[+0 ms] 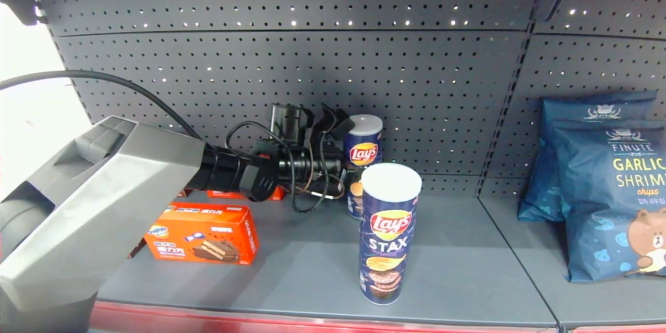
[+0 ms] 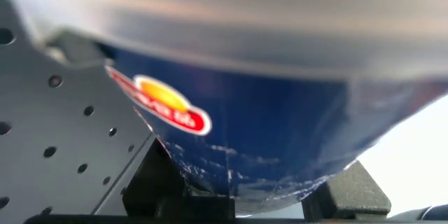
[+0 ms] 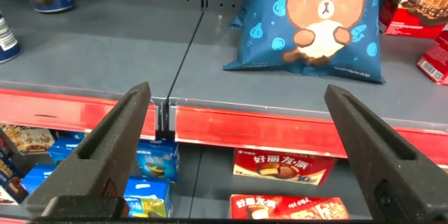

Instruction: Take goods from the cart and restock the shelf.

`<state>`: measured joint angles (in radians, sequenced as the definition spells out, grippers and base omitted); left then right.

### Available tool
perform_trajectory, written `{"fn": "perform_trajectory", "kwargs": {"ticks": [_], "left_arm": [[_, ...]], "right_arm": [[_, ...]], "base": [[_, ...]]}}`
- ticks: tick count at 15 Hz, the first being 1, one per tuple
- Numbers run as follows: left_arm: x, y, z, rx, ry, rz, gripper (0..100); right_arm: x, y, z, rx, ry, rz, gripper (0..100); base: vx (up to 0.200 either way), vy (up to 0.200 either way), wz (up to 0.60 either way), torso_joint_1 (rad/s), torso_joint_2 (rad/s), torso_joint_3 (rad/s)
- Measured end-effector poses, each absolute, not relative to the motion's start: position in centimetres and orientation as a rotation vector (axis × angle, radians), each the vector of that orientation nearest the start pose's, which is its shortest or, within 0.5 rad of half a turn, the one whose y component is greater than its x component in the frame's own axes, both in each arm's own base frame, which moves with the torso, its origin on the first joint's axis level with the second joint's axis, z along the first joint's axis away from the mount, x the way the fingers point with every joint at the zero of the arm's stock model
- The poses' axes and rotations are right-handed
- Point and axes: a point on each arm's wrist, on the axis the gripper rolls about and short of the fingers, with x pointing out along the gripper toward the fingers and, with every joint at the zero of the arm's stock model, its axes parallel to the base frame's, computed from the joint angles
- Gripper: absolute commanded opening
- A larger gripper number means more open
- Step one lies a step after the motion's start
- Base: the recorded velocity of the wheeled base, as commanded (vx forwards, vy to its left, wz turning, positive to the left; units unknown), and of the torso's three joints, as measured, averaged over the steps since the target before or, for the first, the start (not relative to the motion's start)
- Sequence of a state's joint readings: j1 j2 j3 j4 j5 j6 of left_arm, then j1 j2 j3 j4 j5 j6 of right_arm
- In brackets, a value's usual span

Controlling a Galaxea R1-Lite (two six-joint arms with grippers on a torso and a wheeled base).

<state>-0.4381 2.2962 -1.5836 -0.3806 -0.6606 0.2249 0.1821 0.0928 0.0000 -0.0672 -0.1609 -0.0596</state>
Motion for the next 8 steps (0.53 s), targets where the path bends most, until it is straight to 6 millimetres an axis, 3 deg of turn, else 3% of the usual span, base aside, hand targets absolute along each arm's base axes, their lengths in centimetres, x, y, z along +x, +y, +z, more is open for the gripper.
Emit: {"fn": "perform_trajectory", "kwargs": {"ticks": [8], "left_arm": [[42.29, -22.17, 12.95, 0.152, 0.228, -1.135, 0]], "right_arm": [[-1.46, -0.64, 8.42, -0.064, 0.025, 0.022, 100]], "base": [[0.000, 0.000, 0.00, 0.000, 0.00, 0.000]]}}
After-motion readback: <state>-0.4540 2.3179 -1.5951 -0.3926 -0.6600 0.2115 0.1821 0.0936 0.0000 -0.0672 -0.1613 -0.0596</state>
